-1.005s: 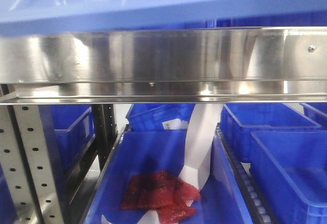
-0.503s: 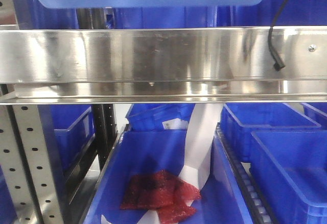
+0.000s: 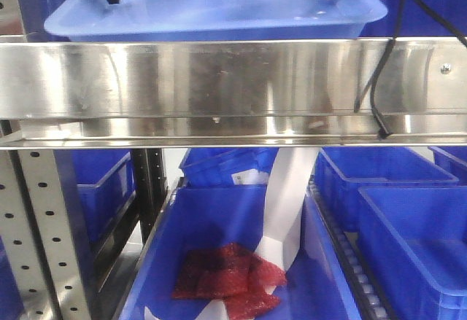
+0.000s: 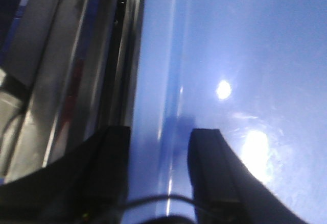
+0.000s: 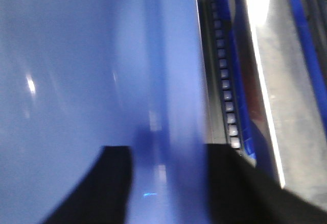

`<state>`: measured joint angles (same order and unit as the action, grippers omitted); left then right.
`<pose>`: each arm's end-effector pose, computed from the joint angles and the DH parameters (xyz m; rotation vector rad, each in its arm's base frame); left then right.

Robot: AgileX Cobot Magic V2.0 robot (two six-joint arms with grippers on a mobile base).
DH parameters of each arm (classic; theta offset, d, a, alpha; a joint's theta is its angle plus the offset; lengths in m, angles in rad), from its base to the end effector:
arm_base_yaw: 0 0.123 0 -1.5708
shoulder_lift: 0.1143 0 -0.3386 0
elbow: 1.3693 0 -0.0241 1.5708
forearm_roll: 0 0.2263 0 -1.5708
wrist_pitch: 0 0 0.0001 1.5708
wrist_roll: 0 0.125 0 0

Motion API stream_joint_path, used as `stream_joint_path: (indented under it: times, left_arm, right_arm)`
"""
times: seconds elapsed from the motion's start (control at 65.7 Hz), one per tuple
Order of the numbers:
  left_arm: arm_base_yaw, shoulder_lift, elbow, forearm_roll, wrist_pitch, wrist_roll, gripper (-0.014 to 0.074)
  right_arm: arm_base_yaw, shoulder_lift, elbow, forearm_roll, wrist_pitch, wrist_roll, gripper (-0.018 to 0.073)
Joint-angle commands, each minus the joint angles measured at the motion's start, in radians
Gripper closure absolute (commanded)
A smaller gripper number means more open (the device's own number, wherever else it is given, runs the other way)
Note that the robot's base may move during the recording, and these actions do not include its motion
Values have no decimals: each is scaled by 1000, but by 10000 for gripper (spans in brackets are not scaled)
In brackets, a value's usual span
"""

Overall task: Grab blue tray and place on right shelf
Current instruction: 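Raise the tray with both grippers and push it onto the upper shelf, then open both grippers to release the tray on the shelf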

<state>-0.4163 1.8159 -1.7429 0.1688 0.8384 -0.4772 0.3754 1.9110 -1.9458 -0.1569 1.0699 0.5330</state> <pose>0.3994 -0.1595 0.3768 0.0035 2.3910 -0.2211 0.4184 0.1465 0.3784 0.1586 2.5039 0.1715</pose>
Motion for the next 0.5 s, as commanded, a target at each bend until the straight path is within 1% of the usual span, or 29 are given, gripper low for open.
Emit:
stream_joint_path:
  times: [0.0, 0.061, 0.091, 0.198, 0.335, 0.442, 0.487]
  left_arm:
    - [-19, -52, -41, 18, -77, -7, 301]
    - [-8, -52, -41, 23, -75, -7, 250]
    - [-1, -52, -41, 25, -72, -7, 242]
    - [17, -50, -41, 31, -49, -7, 248]
    - [34, -50, -41, 31, -34, -7, 248]
    - [34, -50, -41, 31, -34, -7, 248]
    - [34, -50, -41, 31, -34, -7, 268]
  right_arm:
    - [1, -50, -39, 22, -65, -4, -47]
    - [-7, -50, -39, 20, -44, -4, -55]
    - [-8, -49, -39, 9, -45, -4, -54]
    - [-24, -49, -39, -22, -52, -4, -55]
    - [-34, -49, -39, -23, -55, -4, -55]
    - [-34, -49, -39, -23, -65, -4, -55]
    - [-34, -49, -39, -23, -67, -4, -47]
